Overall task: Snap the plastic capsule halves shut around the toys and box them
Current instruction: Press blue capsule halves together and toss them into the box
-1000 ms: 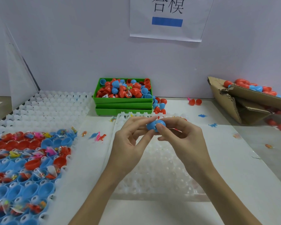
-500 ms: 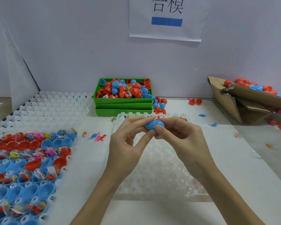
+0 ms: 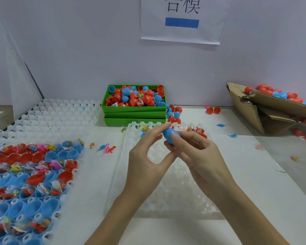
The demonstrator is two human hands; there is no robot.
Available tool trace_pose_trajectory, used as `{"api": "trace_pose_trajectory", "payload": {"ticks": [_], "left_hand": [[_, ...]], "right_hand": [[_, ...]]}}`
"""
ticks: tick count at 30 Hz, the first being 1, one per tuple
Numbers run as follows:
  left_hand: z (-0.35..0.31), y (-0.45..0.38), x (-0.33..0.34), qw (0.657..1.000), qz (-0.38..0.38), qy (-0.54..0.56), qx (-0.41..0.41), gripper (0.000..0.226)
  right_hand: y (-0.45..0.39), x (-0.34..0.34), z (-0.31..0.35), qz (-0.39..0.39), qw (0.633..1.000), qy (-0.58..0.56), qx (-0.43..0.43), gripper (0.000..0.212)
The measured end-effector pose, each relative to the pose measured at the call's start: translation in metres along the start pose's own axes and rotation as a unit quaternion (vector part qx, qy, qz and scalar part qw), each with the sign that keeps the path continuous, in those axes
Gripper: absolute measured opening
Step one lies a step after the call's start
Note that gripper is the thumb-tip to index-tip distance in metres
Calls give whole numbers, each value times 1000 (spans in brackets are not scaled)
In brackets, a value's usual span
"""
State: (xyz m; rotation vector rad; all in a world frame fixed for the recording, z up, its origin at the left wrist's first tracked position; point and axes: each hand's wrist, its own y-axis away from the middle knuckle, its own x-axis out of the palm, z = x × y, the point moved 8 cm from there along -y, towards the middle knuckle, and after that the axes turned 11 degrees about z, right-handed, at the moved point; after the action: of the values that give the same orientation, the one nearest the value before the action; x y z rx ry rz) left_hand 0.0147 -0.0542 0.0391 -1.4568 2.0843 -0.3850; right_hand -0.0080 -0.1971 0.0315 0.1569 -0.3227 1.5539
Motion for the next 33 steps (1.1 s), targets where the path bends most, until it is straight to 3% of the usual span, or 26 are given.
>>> {"api": "trace_pose_trajectory", "payload": {"ticks": [3, 6, 10, 13, 17, 21, 33], "left_hand": [[-2, 2, -6, 999, -40, -36, 10, 47], [0, 1, -4, 999, -23, -24, 2, 46], [-1, -2, -4, 998, -8, 67, 6, 45], [-6, -2, -3, 995, 6, 98, 14, 42], [-12, -1, -4, 995, 10, 97, 35, 38], [-20, 1, -3, 995, 16, 88, 48, 32], [-26, 0, -11, 998, -22, 22, 46, 30]], "right_hand": [[0, 4, -16, 4, 998, -39, 53, 35], [-1, 7, -23, 10, 994, -85, 66, 32], [-3, 20, -16, 113, 973, -195, 57, 34], [-1, 30, -14, 179, 960, -206, 66, 36], [0, 36, -18, 197, 948, -239, 69, 44], [3, 45, -20, 226, 934, -264, 79, 38], [2, 49, -35, 156, 959, -234, 47, 53]]}}
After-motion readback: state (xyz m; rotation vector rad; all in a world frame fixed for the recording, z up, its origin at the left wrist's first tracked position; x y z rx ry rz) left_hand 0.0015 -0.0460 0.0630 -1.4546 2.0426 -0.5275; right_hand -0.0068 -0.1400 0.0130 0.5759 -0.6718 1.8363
